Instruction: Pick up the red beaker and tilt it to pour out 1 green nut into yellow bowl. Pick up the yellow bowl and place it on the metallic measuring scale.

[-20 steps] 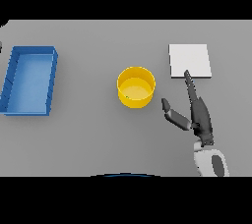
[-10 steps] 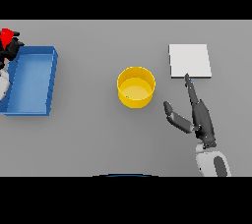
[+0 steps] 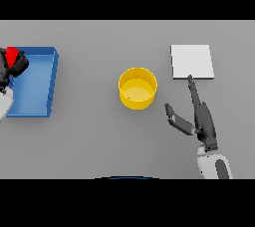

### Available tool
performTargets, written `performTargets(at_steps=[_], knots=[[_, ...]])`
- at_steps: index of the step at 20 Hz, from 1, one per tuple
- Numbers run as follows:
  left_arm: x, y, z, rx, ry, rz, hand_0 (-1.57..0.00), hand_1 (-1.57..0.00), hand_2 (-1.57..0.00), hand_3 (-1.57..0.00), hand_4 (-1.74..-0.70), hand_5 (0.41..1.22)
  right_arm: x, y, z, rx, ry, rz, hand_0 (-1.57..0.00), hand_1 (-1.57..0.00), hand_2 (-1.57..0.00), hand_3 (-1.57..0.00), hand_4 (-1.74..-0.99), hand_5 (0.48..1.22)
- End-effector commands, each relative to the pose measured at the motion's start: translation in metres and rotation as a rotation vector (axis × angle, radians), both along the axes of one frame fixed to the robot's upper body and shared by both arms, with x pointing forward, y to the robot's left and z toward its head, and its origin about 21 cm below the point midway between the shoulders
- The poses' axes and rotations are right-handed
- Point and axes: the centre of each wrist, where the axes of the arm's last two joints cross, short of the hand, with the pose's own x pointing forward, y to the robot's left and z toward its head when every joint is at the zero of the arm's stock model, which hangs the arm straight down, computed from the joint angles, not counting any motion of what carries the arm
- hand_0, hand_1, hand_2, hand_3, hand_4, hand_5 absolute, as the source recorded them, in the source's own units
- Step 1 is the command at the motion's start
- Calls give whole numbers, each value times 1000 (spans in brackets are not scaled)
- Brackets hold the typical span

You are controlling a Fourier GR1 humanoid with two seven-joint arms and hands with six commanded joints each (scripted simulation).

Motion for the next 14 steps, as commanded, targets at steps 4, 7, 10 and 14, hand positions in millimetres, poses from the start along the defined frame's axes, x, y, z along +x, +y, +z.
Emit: performTargets(at_steps=[4,7,10,14], knots=[[-11,2,4,20,45,-46,-1393,-1215,-1209,-1136,-1068,749,0,-3,-1,13,-13,7,1,1,1,1,-1007,635],[-12,2,0,35,96,-70,-772,-637,-652,-614,-920,677,0,-6,0,12,-11,6,1,1,1,1,-1005,634],[-9,1,-6,69,147,-102,-395,-325,-334,-314,-836,657,2,-3,0,11,-16,12,1,1,1,1,-1011,639],[-8,7,-9,73,124,-133,-161,-133,-136,-128,-796,649,1,-4,1,-4,-5,17,1,1,1,1,-1019,643]])
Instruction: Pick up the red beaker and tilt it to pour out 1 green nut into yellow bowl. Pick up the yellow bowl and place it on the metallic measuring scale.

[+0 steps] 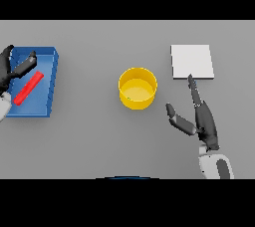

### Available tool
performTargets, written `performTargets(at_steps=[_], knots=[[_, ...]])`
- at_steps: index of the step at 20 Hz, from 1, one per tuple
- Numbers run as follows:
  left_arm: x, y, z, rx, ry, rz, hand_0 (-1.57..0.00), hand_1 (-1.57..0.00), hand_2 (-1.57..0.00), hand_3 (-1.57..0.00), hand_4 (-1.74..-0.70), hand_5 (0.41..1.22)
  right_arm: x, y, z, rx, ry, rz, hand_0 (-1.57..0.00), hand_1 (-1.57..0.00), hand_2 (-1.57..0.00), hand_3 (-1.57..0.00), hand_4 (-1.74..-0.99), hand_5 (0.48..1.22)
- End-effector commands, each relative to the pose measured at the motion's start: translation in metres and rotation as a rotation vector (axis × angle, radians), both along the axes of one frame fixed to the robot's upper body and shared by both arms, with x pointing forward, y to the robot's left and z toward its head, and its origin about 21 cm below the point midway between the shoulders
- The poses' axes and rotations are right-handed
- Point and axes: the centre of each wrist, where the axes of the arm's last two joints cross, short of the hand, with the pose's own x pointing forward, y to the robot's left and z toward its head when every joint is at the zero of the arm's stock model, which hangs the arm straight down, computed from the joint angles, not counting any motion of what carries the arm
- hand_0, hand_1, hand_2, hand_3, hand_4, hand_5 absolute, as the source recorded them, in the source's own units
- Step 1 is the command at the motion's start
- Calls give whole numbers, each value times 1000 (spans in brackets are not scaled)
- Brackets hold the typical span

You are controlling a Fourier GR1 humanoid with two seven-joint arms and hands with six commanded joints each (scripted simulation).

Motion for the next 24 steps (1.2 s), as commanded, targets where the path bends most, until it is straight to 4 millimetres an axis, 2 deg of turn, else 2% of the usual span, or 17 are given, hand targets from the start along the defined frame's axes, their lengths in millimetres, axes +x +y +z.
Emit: performTargets(at_steps=[1,2,4,6,9,12,13,15,19,24], knots=[[-1,-2,-3,-1,-4,-5,-129,-106,-109,-102,-790,649,2,4,1,-6,12,-3,1,1,1,1,-1021,640],[0,2,0,2,-21,-7,-103,-85,-87,-82,-782,651,4,0,5,-45,24,-5,1,1,1,1,-1020,640],[1,-2,1,13,-38,-22,-65,-54,-55,-52,-763,657,8,-1,10,-107,23,101,1,1,1,1,-1005,669],[1,-5,1,9,-42,-28,-41,-34,-35,-33,-750,661,28,-5,27,-289,17,186,1,1,1,1,-1044,679],[-1,-9,2,7,-62,-40,-21,-17,-17,-16,-740,668,50,2,41,-525,7,307,1,1,1,1,-1122,674],[0,-8,5,13,-50,-35,-10,-8,-8,-8,-733,680,65,9,52,-720,-18,432,1,1,1,1,-1192,677],[-3,-3,4,16,-54,-34,-8,-6,-7,-6,-736,685,69,10,55,-773,-35,469,1,1,1,1,-1197,677],[0,-7,2,9,-41,-30,-5,-4,-4,-4,-738,693,80,18,64,-878,-71,545,1,1,1,1,-1217,676],[-2,-8,2,15,-41,-33,-1,-1,-1,-1,-744,702,95,28,71,-1107,-91,675,1,1,1,1,-1223,703],[-3,-3,3,19,-47,-30,0,0,0,0,-746,704,106,53,65,-1221,-54,790,1,1,1,1,-1218,720]])
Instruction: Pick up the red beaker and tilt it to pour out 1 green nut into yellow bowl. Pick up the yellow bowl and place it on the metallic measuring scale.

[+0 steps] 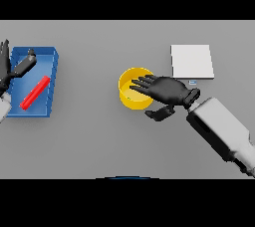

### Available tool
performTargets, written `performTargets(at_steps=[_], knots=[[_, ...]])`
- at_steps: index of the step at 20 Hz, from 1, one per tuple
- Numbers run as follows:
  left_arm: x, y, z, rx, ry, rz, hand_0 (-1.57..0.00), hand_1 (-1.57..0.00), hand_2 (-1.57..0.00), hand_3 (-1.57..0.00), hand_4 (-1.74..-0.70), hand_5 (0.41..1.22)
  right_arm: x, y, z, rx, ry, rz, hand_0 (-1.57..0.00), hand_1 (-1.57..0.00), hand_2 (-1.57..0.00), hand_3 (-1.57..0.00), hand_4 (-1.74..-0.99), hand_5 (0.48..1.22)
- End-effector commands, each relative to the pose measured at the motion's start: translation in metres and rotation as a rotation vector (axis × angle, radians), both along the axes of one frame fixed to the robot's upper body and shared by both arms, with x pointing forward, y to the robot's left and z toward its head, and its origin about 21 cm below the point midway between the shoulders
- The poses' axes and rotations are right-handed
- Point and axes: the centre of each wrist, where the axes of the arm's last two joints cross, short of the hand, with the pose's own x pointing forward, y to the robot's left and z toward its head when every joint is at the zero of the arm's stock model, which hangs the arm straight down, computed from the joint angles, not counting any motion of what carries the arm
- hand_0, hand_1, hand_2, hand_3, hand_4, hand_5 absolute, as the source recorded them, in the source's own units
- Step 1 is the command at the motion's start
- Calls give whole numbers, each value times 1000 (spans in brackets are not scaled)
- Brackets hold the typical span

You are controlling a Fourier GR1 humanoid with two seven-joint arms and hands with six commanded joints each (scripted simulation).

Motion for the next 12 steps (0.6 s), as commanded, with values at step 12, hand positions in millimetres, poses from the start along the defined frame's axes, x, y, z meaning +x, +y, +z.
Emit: performTargets(at_steps=[12], knots=[[-2,6,0,5,3,1,1,1,1,1,-744,699,24,33,-12,-177,51,51,1,1,1,1,-1263,739]])
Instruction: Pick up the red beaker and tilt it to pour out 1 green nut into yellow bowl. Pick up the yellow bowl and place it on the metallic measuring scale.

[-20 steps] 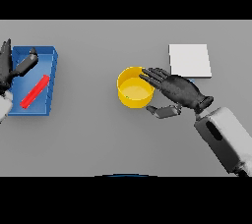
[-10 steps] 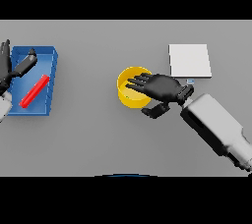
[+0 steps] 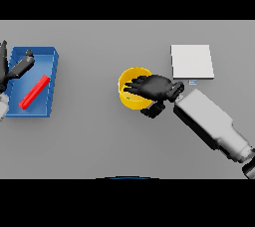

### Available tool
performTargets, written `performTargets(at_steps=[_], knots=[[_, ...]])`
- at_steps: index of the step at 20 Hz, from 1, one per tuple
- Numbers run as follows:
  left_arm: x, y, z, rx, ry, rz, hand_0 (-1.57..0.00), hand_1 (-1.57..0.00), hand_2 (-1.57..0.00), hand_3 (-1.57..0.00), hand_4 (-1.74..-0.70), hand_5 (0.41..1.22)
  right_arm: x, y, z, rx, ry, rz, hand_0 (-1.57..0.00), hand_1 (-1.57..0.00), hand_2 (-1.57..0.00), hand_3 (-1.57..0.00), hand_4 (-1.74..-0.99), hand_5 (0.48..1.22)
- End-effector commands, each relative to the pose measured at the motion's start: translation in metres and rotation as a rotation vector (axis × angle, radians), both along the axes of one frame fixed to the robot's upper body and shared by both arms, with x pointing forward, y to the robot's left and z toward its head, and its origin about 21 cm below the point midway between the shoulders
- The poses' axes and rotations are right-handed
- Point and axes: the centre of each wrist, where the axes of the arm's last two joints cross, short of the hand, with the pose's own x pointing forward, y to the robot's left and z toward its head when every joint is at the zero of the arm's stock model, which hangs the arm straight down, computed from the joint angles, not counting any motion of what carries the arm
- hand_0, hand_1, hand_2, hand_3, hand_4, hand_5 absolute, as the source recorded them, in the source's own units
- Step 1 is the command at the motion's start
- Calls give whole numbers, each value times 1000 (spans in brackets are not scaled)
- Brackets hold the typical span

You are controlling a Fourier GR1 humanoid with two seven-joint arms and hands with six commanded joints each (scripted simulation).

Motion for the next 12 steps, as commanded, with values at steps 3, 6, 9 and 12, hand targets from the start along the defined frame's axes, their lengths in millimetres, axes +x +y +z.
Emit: performTargets(at_steps=[3,6,9,12], knots=[[-1,1,1,2,0,5,1,1,1,1,-746,699,1,6,-3,-24,30,-8,1,1,1,-14,-1276,744],[0,6,2,1,-2,14,1,1,1,1,-745,699,3,4,-7,-43,60,-35,1,1,-23,-72,-1289,758],[1,8,2,-2,-3,11,1,1,1,1,-752,701,4,7,-7,-52,82,-60,-161,-135,-147,-182,-1321,839],[1,5,4,0,-3,4,1,1,1,1,-755,704,3,5,-7,-34,88,-47,-849,-836,-806,-399,-1463,1025]])
